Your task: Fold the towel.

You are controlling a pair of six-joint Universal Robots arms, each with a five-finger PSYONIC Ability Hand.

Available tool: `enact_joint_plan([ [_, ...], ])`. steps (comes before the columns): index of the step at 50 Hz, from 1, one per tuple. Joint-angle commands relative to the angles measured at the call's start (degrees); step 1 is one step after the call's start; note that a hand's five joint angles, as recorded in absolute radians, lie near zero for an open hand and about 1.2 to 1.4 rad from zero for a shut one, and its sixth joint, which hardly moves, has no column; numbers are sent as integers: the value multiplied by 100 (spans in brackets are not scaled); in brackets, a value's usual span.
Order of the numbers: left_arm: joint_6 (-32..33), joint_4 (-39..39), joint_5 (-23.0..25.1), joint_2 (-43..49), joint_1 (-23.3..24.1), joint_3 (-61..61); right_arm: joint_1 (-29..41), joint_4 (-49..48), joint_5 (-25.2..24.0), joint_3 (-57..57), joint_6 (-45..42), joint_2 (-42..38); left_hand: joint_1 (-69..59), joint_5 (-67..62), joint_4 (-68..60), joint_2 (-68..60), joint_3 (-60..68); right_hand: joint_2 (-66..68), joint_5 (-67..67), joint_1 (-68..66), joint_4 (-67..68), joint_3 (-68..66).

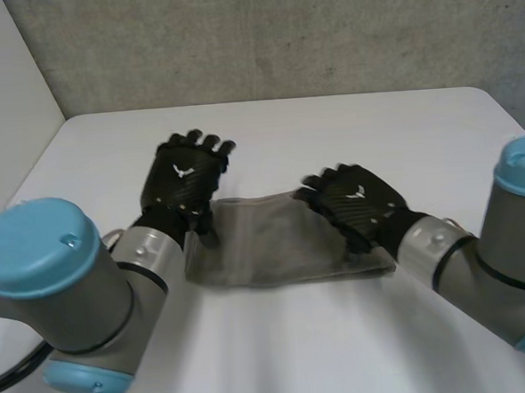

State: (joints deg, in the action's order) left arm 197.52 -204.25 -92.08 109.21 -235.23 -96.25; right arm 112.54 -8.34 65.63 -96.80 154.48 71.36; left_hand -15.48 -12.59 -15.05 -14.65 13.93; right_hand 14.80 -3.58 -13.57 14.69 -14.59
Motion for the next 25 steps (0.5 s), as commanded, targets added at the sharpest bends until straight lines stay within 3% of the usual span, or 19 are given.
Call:
enact_joint_plan([
  [1,-3,0,-249,232,153,-7,-688,-10,20,-454,-155,-192,476,1187,433,393,-321,267,-389,-390,279,-288],
  [8,-21,8,-258,241,136,1,-874,-45,337,-489,-419,-632,476,1187,433,393,-321,1345,-1467,-1468,1356,-1366],
  [10,-29,0,-258,232,127,1,-882,-106,485,-419,-594,-746,459,1171,416,377,-304,2834,-2956,-2956,2845,-2854],
  [11,-29,0,-258,232,127,1,-883,-106,486,-419,-595,-746,459,1171,416,377,-304,2842,-2964,-2965,2854,-2863],
  [13,-29,8,-267,232,127,-7,-883,-150,539,-323,-665,-834,459,1171,416,377,-304,5436,-5558,-5558,5447,-5456],
  [14,-29,8,-267,232,127,-7,-883,-150,539,-322,-665,-834,459,1171,416,377,-304,5449,-5571,-5572,5461,-5470],
  [15,-29,8,-267,223,127,-7,-865,-150,539,-253,-665,-878,459,1171,416,377,-304,6509,-6631,-6632,6521,-6530],
  [25,-29,35,-284,136,74,-113,-734,-150,565,169,-709,-721,459,1171,416,377,-304,6520,-6642,-6643,6531,-6541],
])
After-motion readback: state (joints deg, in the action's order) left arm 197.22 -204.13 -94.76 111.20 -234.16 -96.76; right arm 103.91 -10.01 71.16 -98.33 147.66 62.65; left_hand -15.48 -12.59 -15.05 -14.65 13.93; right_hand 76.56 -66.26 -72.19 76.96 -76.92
